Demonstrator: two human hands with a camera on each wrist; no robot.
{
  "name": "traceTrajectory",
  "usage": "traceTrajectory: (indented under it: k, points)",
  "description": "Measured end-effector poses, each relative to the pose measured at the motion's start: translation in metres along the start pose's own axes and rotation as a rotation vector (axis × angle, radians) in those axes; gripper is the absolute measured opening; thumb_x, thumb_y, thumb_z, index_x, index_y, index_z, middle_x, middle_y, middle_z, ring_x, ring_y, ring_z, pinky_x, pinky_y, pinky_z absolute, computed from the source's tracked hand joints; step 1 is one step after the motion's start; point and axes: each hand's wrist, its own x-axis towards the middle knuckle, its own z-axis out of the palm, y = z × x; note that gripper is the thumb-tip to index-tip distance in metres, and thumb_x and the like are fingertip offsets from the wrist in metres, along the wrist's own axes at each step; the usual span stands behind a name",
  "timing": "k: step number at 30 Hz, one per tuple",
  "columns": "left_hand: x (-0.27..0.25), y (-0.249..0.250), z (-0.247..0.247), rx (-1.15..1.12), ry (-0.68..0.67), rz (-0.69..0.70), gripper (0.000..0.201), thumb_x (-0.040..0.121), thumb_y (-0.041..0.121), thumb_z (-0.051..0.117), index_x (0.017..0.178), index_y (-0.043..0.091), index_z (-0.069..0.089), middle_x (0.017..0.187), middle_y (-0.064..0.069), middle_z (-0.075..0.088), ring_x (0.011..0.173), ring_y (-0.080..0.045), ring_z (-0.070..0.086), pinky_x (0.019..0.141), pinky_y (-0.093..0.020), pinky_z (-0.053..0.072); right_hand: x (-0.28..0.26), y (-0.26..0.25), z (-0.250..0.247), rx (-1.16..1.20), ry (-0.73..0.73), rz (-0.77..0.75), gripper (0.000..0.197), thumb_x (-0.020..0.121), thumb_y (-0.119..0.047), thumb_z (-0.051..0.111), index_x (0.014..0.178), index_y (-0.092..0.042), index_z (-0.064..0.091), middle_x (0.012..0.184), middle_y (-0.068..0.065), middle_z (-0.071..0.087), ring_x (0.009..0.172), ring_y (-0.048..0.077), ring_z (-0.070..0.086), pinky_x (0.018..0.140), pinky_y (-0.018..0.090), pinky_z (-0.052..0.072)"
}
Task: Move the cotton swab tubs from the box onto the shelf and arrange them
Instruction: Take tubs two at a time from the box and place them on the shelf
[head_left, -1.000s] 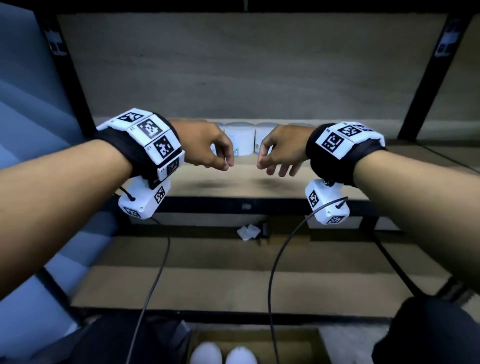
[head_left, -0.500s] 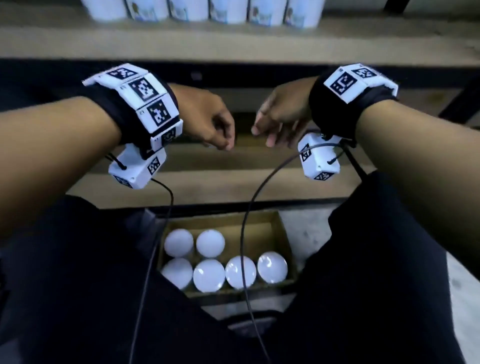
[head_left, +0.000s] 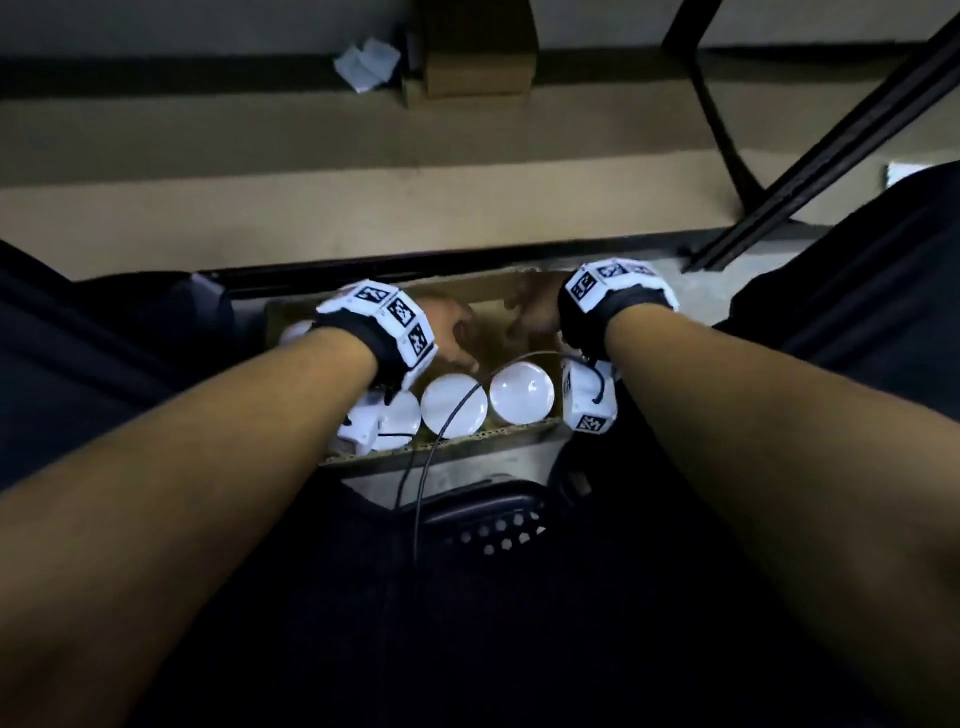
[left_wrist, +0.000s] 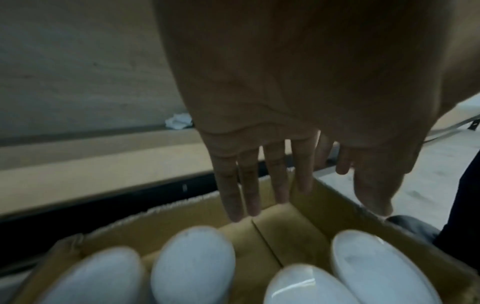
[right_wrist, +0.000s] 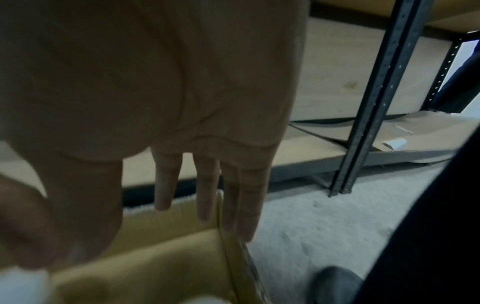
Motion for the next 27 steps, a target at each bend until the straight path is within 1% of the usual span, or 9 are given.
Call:
traceTrajectory:
  k: [2, 5, 8, 11, 14, 17, 19, 23, 27]
  points:
    - [0.012, -0.004, 0.019, 0.029, 0.003, -0.052, 0.071, 0.073, 0.064, 0.069, 0.127, 0.02, 0.053, 0.12, -0.005, 0.063, 0.105, -0.03, 0.061, 0.092, -0.041, 0.051, 0.025, 0.015, 0.037, -0.002, -0.034, 0.051, 0.098, 0.025, -0.091, 0.063, 0.115, -0.05, 0.059, 0.105, -0.006, 0.07, 0.088, 0.028, 0.07, 0.08, 0.046, 0.056]
    - [0.031, -0.013, 0.047, 0.087, 0.052, -0.081, 0.097, 0.053, 0.087, 0.047, 0.13, 0.027, 0.046, 0.122, -0.008, 0.056, 0.108, -0.035, 0.057, 0.092, -0.044, 0.05, 0.024, 0.016, 0.071, 0.013, -0.022, 0.053, 0.108, 0.024, -0.092, 0.065, 0.124, -0.06, 0.042, 0.131, -0.004, 0.063, 0.103, 0.037, 0.066, 0.083, 0.056, 0.053]
    - [0.037, -0.014, 0.068, 0.04, 0.116, -0.087, 0.099, 0.058, 0.08, 0.055, 0.142, 0.031, 0.036, 0.127, -0.01, 0.049, 0.108, -0.037, 0.058, 0.09, -0.044, 0.05, 0.002, 0.004, 0.079, 0.072, -0.033, 0.011, 0.104, 0.036, -0.083, 0.06, 0.127, -0.07, 0.012, 0.151, 0.001, 0.044, 0.113, 0.045, 0.061, 0.089, 0.056, 0.052]
    - [0.041, -0.011, 0.088, 0.05, 0.099, -0.098, 0.097, 0.067, 0.074, 0.064, 0.146, 0.028, 0.034, 0.135, -0.007, 0.047, 0.112, -0.037, 0.056, 0.092, -0.043, 0.049, -0.002, 0.001, 0.092, 0.101, -0.062, 0.015, 0.1, 0.044, -0.074, 0.048, 0.132, -0.066, 0.002, 0.15, 0.008, 0.044, 0.115, 0.044, 0.06, 0.093, 0.056, 0.05]
    - [0.044, -0.007, 0.101, 0.065, 0.092, -0.097, 0.088, 0.072, 0.071, 0.063, 0.144, 0.025, 0.039, 0.133, -0.006, 0.05, 0.109, -0.035, 0.058, 0.09, -0.04, 0.047, -0.016, -0.009, 0.089, 0.091, -0.111, 0.024, 0.103, 0.049, -0.075, 0.049, 0.14, -0.058, 0.004, 0.154, 0.007, 0.036, 0.125, 0.045, 0.052, 0.099, 0.057, 0.046]
    - [0.047, -0.007, 0.111, 0.107, 0.147, -0.065, 0.077, 0.077, 0.066, 0.059, 0.14, 0.028, 0.036, 0.124, -0.008, 0.054, 0.101, -0.035, 0.06, 0.085, -0.039, 0.048, -0.032, -0.015, 0.088, 0.043, -0.118, 0.011, 0.087, 0.079, -0.064, 0.053, 0.152, -0.036, 0.014, 0.159, 0.011, 0.019, 0.142, 0.044, 0.032, 0.112, 0.055, 0.033]
    - [0.05, -0.01, 0.114, 0.119, 0.171, -0.055, 0.074, 0.077, 0.063, 0.058, 0.138, 0.03, 0.033, 0.12, -0.008, 0.054, 0.096, -0.036, 0.061, 0.08, -0.039, 0.048, -0.033, -0.015, 0.093, 0.038, -0.087, 0.035, 0.086, 0.077, -0.063, 0.049, 0.151, -0.032, 0.016, 0.157, 0.013, 0.017, 0.142, 0.047, 0.024, 0.111, 0.058, 0.031]
    - [0.055, -0.009, 0.116, 0.087, 0.172, -0.088, 0.079, 0.072, 0.062, 0.063, 0.138, 0.026, 0.037, 0.127, -0.01, 0.052, 0.104, -0.036, 0.059, 0.088, -0.039, 0.045, -0.028, -0.016, 0.104, 0.036, -0.041, 0.041, 0.072, 0.081, -0.049, 0.057, 0.141, -0.029, 0.024, 0.144, 0.015, 0.027, 0.127, 0.049, 0.039, 0.097, 0.058, 0.044]
    - [0.06, -0.003, 0.121, 0.086, 0.244, -0.125, 0.079, 0.075, 0.052, 0.067, 0.141, 0.025, 0.035, 0.129, -0.011, 0.054, 0.108, -0.037, 0.058, 0.091, -0.042, 0.046, -0.024, -0.021, 0.107, 0.006, -0.027, 0.067, 0.069, 0.087, -0.034, 0.063, 0.145, -0.024, 0.027, 0.146, 0.018, 0.025, 0.123, 0.049, 0.042, 0.093, 0.052, 0.044]
